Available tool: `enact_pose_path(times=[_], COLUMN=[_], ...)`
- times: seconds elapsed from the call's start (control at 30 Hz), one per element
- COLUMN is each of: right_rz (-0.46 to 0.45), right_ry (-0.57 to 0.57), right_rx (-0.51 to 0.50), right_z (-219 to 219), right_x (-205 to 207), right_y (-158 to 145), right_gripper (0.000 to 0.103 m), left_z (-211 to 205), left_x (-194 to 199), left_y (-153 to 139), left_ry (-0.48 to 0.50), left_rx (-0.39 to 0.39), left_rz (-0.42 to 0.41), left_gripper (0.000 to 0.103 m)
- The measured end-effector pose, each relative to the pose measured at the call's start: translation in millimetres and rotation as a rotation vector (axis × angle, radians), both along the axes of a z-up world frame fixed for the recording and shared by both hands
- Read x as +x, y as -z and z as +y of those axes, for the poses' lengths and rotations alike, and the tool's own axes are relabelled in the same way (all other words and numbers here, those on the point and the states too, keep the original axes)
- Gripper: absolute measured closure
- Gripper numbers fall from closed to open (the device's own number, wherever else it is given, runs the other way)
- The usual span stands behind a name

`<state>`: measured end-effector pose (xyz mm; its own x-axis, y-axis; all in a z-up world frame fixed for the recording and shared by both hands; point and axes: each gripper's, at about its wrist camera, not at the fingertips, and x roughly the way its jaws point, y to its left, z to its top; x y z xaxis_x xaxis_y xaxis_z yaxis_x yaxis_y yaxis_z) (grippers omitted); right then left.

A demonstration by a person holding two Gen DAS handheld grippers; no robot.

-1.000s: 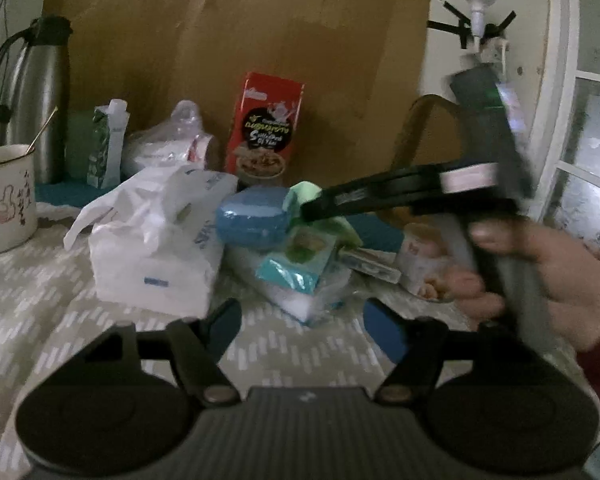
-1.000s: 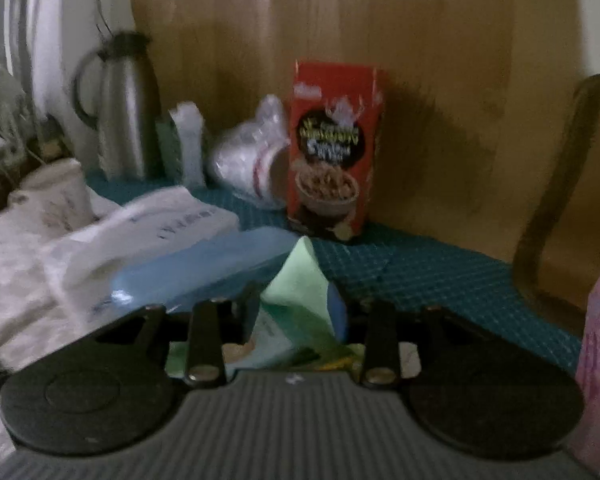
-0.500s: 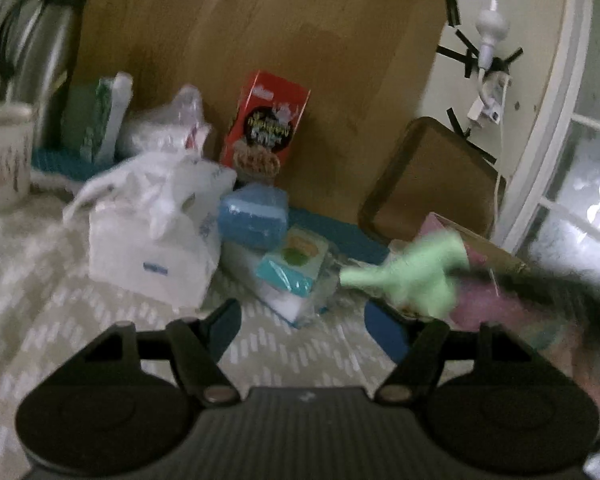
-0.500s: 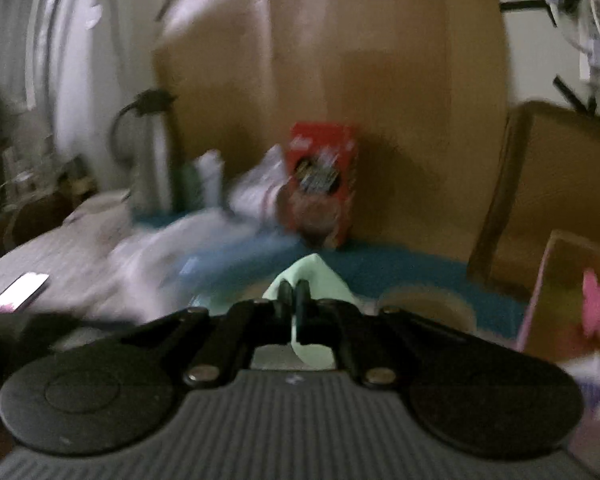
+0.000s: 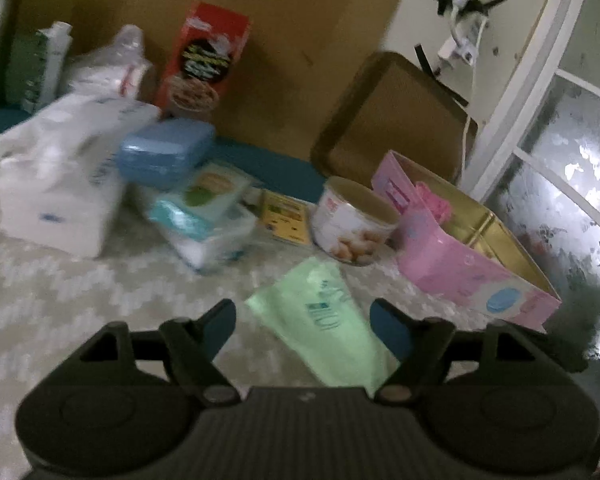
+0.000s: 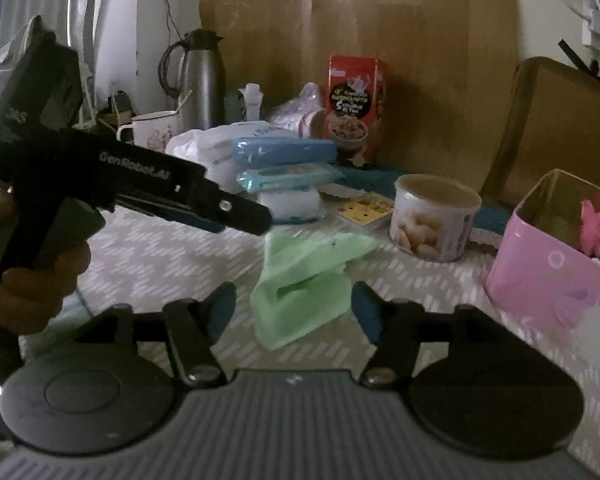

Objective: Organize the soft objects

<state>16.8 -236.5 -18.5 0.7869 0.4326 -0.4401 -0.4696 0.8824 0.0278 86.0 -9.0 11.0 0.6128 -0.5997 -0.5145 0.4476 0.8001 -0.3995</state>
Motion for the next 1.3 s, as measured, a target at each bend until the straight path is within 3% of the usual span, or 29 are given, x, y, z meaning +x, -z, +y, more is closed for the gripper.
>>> enact_pose_path(times=[0.1,0.17,0.2,0.23,0.27,0.3,0.33,0.5,0.6,0.77,0.87,1.1,1.23,1.3], right_rz=[0.041,0.07,0.078,0.082,0.084,0.083,0.077,-0.033,-0.145,-0.312,-0.366,-0.283,-0.201,-0.185], right_ry=[0.005,0.005,-0.001,-0.011,-0.02,-0.025,-0.023,0.0,0.062,0.215,0.31,0.523,0.635,0.719], right_rx=[-0.034,-0.062,-0.045,-0.026,-0.018,-0.01,-0.01,-0.021,-0.023,-0.007,-0.032,-0.045,-0.03,-0.052], right_z=[7,11,11,9,8,7,6,5,-7,-47,-71,-138,-168,-181], right_x=[19,26,28,27,26,25,23,3,-11,-26,-25,2,22,29], right_y=[8,16,18,18,17,17,17,10,-3,-27,-34,-23,-17,-11], right_gripper=[0.031,0.035,0.043,0.068,0.083,0.094,0.095,0.096,0.096,0.096,0.096,0.096,0.094,0.066], left_z=[-18,-31,-37,-42,-47,-52,-56,-67,-84,-124,-162,-258,-301,-313], left_x=[10,18,21,21,18,15,12,5,-7,-15,-15,3,11,10], left_y=[0,5,8,11,12,12,12,4,-18,-58,-73,-61,-51,-47], left_ry=[0.036,0.056,0.063,0.071,0.068,0.082,0.09,0.165,0.194,0.291,0.362,0.469,0.464,0.42], left_rx=[0.008,0.022,0.035,0.049,0.069,0.092,0.112,0.066,0.086,0.052,0.05,0.077,0.132,0.19], left_rz=[0.033,0.069,0.088,0.097,0.073,0.062,0.047,0.08,-0.025,-0.168,-0.241,-0.228,-0.229,-0.248], left_gripper=[0.029,0.037,0.043,0.05,0.058,0.064,0.074,0.077,0.077,0.075,0.075,0.069,0.04,0.037])
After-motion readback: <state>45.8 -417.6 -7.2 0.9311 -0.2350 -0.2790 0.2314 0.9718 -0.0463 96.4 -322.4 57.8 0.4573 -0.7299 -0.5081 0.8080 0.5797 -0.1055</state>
